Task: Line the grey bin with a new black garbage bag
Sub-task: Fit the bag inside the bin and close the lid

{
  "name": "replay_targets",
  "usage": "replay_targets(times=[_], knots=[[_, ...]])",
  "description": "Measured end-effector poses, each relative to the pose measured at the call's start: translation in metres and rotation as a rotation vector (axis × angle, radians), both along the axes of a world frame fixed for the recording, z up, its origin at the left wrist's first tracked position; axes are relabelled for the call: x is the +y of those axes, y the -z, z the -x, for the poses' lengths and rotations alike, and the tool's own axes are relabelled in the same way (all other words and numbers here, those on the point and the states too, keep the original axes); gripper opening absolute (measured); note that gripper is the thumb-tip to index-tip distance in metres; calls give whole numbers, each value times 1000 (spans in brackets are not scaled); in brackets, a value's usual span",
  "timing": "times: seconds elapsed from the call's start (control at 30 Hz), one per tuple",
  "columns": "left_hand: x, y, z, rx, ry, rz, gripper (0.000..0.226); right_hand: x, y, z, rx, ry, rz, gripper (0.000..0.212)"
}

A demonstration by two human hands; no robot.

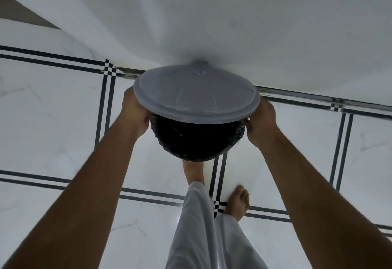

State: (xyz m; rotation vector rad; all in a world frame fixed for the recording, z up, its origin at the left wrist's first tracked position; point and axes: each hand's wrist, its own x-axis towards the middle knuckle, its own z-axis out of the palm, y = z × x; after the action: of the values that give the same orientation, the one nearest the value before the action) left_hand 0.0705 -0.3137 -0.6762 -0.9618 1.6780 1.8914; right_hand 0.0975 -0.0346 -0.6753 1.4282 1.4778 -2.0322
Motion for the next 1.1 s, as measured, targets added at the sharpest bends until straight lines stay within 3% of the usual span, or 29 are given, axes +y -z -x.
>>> replay_targets(times=[0.1,0.17,0.23,0.3,0.37,0.43,0.63,0.83,0.9,1.03,1.1], knots=[[-5,-17,-27,-80,-189,-74,29,5,-19,-28,-94,151,191,26],[-5,-23,-50,-185,-387,-181,29,5,-24,-48,-112,88,155,47],[-6,-31,-74,-232,-510,-264,54,0,-35,-68,-112,12,89,53],[-9,-30,-91,-246,-437,-202,65,-5,-39,-82,-136,-33,37,44],[-1,-31,-108,-246,-263,-53,53,-10,-37,-96,-156,-87,-45,39],[9,-22,-121,-244,-132,144,50,-14,-26,-106,-158,-167,-130,44],[28,20,-138,-277,148,499,71,-21,14,-124,-94,-474,-317,53],[31,53,-146,-223,210,653,86,-23,49,-139,-76,-621,-467,69],[30,52,-149,-196,211,682,83,-23,50,-142,-90,-605,-510,66],[44,18,-159,-55,244,640,52,-22,12,-146,-71,-496,-493,52],[55,-19,-161,-10,303,597,58,-22,-25,-149,-62,-454,-439,44]])
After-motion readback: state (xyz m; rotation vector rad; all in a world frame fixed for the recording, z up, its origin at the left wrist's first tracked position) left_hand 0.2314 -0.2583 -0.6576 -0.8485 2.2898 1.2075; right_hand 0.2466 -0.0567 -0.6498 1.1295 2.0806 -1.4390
